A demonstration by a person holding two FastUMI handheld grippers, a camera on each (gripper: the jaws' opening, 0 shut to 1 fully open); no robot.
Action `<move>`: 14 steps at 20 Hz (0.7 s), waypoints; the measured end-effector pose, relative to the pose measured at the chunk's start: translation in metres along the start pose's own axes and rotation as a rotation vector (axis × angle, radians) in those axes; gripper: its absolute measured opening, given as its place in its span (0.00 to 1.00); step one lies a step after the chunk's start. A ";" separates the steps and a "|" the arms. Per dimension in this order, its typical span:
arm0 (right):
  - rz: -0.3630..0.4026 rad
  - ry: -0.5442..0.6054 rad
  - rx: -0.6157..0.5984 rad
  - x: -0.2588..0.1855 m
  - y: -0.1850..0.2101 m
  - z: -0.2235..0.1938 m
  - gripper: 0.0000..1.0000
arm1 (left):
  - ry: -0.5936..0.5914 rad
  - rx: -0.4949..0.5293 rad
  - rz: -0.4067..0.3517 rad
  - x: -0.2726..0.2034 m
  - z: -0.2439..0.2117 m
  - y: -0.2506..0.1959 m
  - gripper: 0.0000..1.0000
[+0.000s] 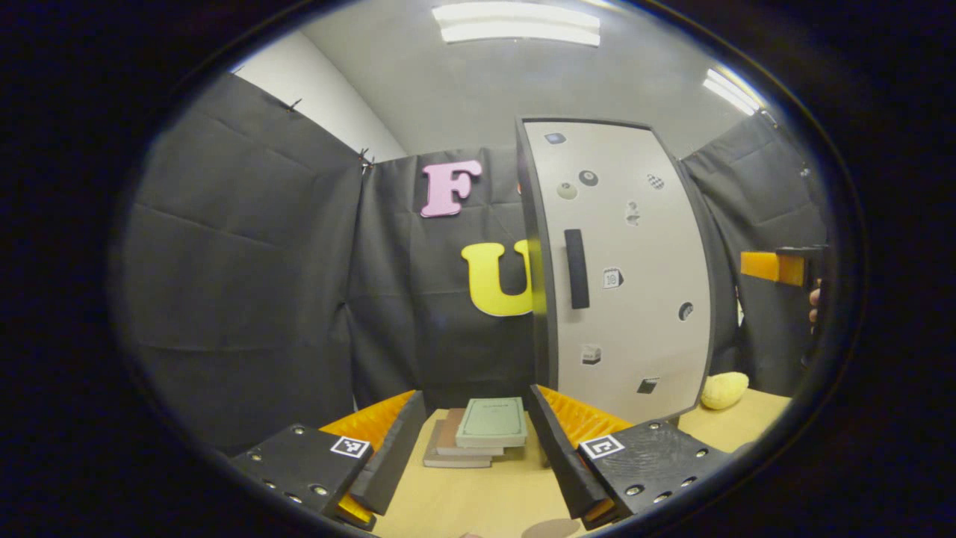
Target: Open the cabinet door with the right hand, grasp the bottle in the cabinet with the left hand and place it on the coaster, then close the cabinet door with the right hand.
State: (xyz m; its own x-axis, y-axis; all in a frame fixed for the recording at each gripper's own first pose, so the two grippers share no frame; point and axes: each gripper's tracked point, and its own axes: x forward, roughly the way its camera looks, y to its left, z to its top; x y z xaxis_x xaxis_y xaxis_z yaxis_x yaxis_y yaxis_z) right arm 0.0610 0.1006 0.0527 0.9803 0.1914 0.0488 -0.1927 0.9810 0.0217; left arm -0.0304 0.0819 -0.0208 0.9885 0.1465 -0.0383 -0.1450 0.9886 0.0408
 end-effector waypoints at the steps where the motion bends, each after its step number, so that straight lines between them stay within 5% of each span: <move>1: 0.023 -0.009 0.005 0.009 0.012 0.006 0.97 | 0.002 0.000 0.021 -0.003 -0.001 0.012 0.84; 14: 0.215 -0.017 -0.007 0.109 0.150 0.021 0.97 | 0.066 0.019 0.283 -0.056 -0.033 0.145 0.86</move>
State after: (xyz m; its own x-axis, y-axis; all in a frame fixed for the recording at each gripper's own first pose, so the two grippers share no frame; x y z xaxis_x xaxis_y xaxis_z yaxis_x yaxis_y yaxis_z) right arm 0.1376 0.2674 0.0822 0.9157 0.3960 0.0688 -0.3971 0.9178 0.0018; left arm -0.1079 0.2181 -0.0454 0.9038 0.4189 -0.0877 -0.4131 0.9074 0.0774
